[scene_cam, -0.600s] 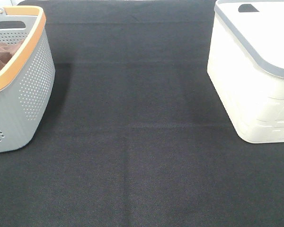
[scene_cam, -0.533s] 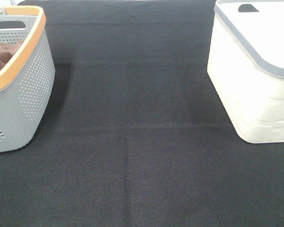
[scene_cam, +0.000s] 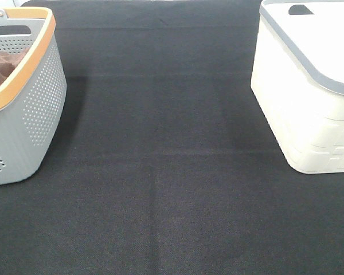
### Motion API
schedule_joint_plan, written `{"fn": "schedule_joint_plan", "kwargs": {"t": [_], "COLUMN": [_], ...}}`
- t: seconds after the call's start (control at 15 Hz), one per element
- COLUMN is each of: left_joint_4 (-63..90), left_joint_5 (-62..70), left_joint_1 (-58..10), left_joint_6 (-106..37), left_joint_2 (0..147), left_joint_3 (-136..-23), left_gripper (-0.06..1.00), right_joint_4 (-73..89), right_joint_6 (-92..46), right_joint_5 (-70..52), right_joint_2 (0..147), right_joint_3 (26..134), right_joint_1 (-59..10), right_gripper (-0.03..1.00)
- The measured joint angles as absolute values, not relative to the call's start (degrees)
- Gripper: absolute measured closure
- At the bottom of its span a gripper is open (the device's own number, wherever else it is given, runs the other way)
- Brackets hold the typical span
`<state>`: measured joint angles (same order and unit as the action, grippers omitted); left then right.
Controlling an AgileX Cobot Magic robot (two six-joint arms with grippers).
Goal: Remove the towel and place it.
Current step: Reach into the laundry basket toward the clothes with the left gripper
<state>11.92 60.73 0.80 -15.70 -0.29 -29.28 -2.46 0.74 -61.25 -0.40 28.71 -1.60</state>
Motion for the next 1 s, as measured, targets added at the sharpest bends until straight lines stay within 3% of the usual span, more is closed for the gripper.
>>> {"fn": "schedule_joint_plan", "kwargs": {"t": [1.0], "left_joint_4": [11.92], "left_joint_5": [60.73], "left_joint_1": [0.8], "left_joint_6": [-15.7], "left_joint_2": [-0.29], "left_joint_3": [-29.28], "left_gripper": [0.29], "right_joint_4": [-2.46], "right_joint_6": [0.74], "right_joint_5": [-61.25], "right_joint_2": [-0.4], "right_joint_3": [28.71], "right_joint_1": [-1.6], "right_gripper": [0.25]}}
